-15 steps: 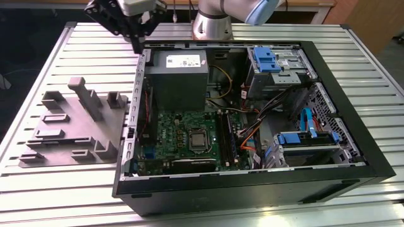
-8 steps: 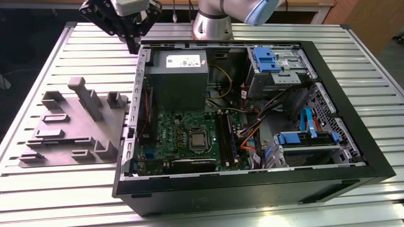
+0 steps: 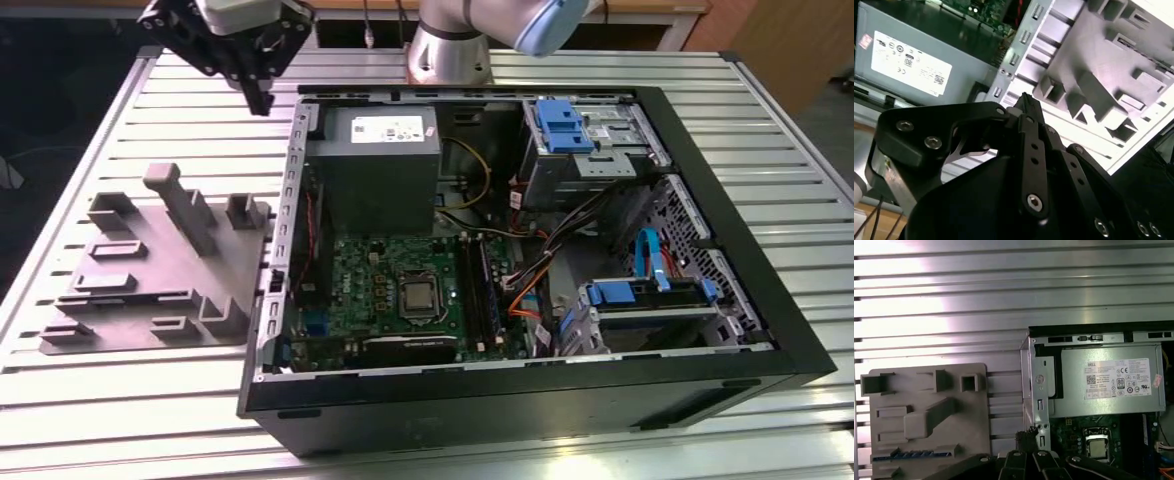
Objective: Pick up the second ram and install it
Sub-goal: 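Reach for the second ram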
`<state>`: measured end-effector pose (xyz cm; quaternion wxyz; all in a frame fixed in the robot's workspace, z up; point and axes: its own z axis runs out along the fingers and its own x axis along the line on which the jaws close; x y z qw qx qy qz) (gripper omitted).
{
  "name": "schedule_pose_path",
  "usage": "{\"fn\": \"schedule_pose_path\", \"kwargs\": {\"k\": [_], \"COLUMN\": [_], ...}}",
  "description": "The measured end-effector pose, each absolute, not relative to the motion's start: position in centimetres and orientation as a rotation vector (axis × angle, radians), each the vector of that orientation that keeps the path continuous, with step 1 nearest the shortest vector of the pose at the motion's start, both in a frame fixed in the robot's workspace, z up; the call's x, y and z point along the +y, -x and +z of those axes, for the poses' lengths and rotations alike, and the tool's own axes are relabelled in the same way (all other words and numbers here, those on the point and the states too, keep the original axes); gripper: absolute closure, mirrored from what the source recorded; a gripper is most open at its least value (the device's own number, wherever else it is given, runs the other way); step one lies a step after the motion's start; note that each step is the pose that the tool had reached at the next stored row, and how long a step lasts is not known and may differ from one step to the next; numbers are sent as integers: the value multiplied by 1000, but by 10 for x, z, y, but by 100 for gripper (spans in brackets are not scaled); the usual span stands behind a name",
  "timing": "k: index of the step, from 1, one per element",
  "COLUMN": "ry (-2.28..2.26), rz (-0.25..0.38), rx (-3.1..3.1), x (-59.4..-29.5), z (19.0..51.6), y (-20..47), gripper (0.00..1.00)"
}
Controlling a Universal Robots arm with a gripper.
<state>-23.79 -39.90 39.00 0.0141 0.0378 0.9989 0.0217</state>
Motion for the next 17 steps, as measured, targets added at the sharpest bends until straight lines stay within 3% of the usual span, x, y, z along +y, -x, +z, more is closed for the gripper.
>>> {"fn": "schedule_pose_path", "kwargs": {"k": [17], "ry": [-117], "rz": [68], "rx": [3105], "x": [-399], "z": [388], "y": [301], "gripper": [90]}}
